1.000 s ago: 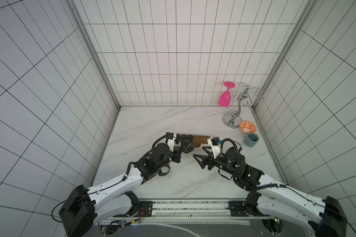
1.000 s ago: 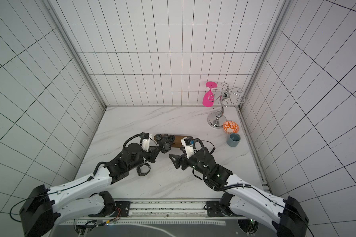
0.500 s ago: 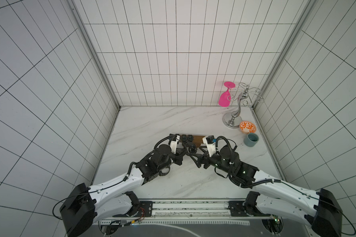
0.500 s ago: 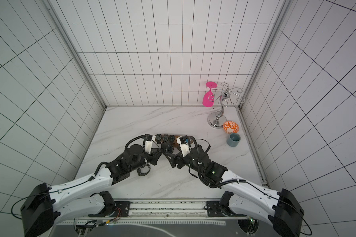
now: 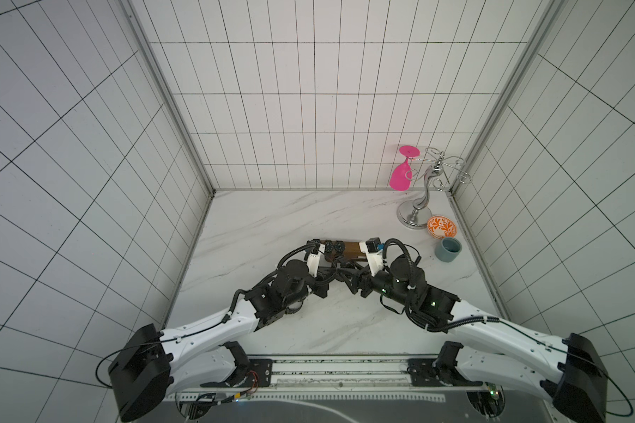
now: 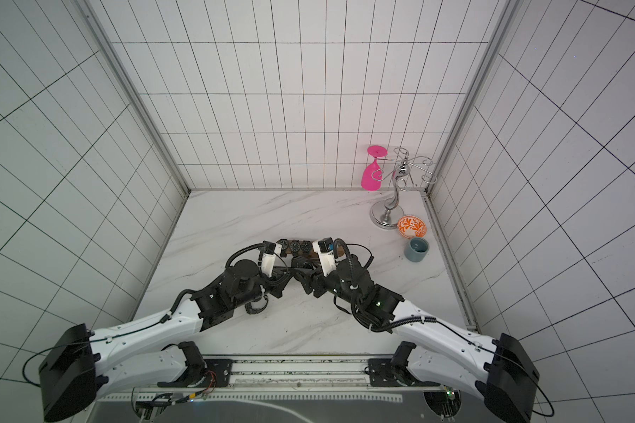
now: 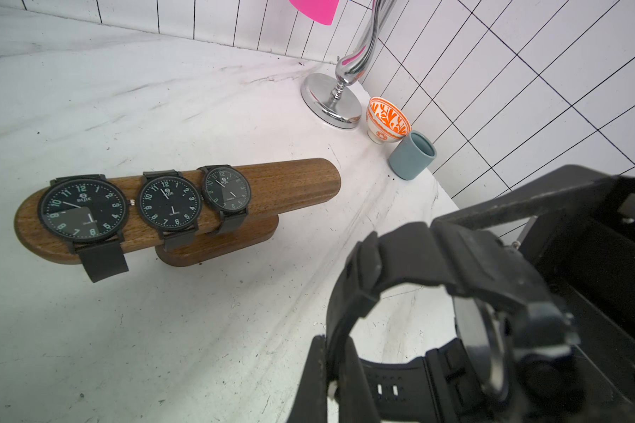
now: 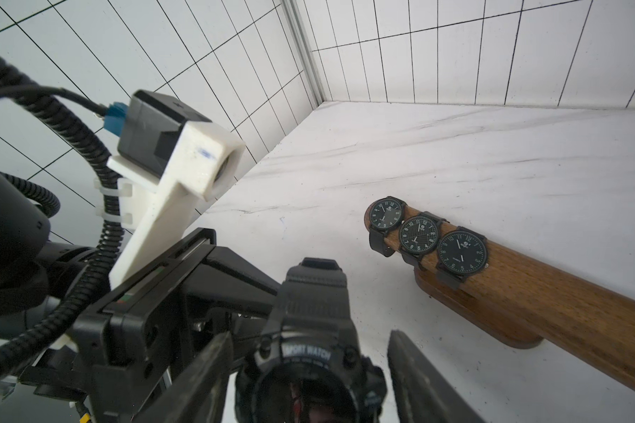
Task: Place watch on stand
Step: Pick up the watch at the center of the board, then place the watch on the stand.
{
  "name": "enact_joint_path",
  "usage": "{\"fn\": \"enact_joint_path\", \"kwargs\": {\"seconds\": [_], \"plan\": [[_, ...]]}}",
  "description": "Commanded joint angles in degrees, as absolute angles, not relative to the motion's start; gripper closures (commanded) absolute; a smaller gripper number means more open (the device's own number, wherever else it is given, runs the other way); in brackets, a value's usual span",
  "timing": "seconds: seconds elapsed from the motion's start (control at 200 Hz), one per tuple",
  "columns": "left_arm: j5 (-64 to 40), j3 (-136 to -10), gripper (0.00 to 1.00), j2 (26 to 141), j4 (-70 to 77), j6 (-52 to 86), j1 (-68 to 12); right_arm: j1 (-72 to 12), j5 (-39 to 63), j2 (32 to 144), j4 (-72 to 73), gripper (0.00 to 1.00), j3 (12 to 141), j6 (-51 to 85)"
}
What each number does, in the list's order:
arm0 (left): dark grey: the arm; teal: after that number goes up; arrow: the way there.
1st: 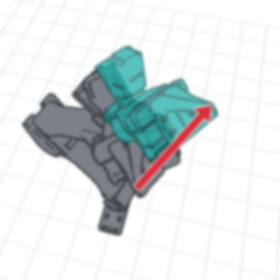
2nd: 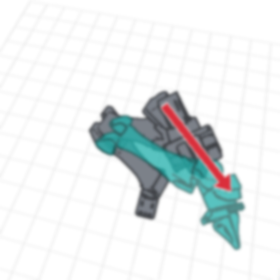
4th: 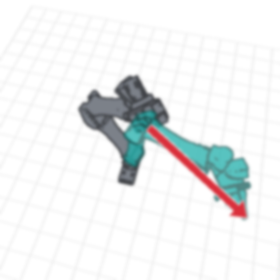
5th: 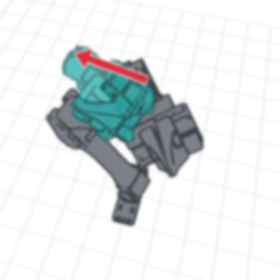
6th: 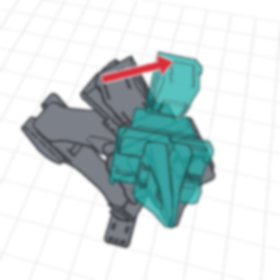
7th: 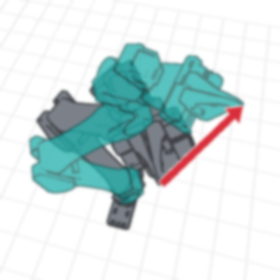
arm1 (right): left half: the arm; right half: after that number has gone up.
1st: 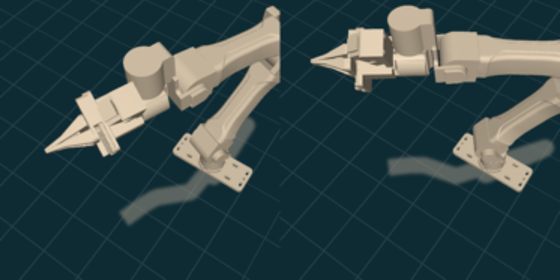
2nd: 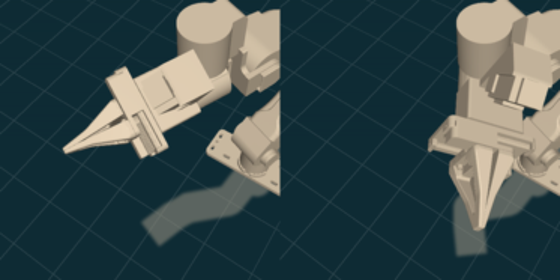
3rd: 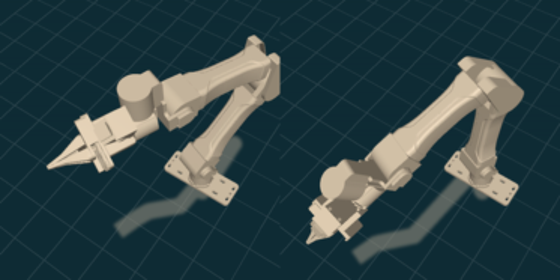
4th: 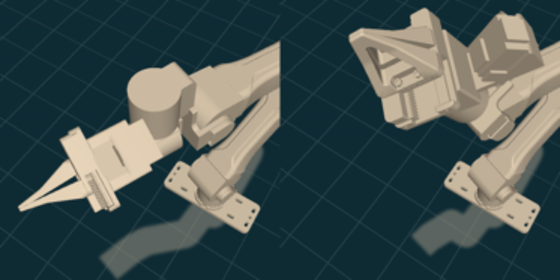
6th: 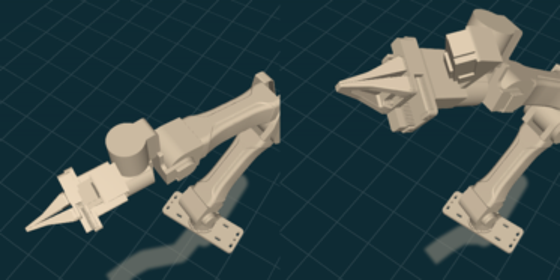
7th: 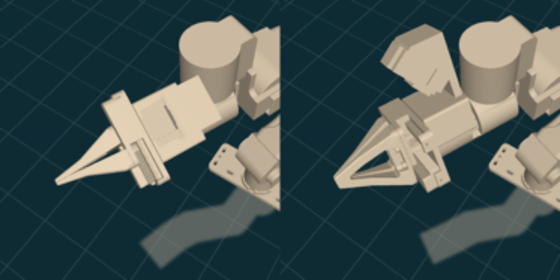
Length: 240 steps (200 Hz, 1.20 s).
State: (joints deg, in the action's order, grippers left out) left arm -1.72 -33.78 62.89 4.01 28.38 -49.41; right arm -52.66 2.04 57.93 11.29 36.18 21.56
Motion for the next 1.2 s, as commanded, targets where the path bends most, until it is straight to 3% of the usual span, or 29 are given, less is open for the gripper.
{"fn": "enact_joint_path", "kwargs": {"seconds": [0.0, 0.08, 0.27, 0.59, 0.879, 1.069, 1.194], "plan": [[-1.64, -36.03, 1.0, 62.86, 5.67, 27.51, -49.62, -53.51, 2.3, 58.57, 10.57, 0.31, 41.97, 20.33], [-1.59, -36.12, 1.0, 62.76, 5.63, 27.51, -49.62, -53.65, 1.28, 58.82, 9.67, 0.32, 42.34, 20.13], [-1.93, -36.12, 1.0, 62.85, 5.35, 27.01, -49.66, -53.69, 0.57, 58.07, 9.27, 0.51, 42.36, 20.21], [-0.37, -37.48, 1.0, 62.67, 1.66, 25.0, -49.66, -53.67, -0.27, 57.3, 8.76, 0.63, 42.85, 21.54], [7.37, -38.13, 0.53, 61.19, -1.15, 25.52, -47.72, -45.8, -0.71, 57.83, 2.13, 0.68, 45.04, 22.1], [1.99, -39.02, 0.43, 62.44, -3.03, 30.13, -36.59, -40.46, -1.55, 58.48, -0.08, 0.67, 45.08, 18.18], [-7.01, -39.67, 0.36, 65.83, -2.26, 34.31, -25.99, -38.27, -3.93, 59.71, -1.52, 0.67, 45.36, 15.02]]}}
